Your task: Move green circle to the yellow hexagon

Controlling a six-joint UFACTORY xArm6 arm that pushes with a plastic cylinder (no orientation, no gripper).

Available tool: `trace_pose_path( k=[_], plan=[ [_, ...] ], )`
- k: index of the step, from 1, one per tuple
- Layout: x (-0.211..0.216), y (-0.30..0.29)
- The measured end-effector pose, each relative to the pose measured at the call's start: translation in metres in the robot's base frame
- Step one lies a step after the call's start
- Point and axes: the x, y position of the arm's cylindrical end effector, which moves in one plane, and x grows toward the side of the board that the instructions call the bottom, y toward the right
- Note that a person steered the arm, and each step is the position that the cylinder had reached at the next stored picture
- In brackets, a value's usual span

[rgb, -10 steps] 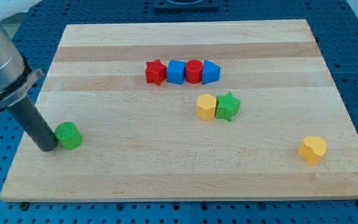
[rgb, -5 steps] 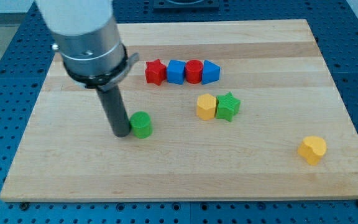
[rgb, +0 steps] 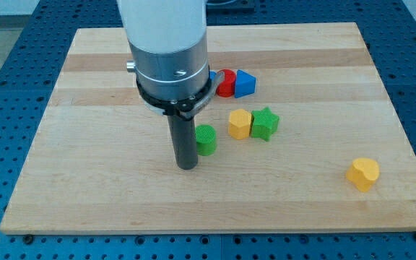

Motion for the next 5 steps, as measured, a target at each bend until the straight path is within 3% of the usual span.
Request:
trace_pose_path(
  k=[5],
  plan=[
    [-0.032,0.016]
  ],
)
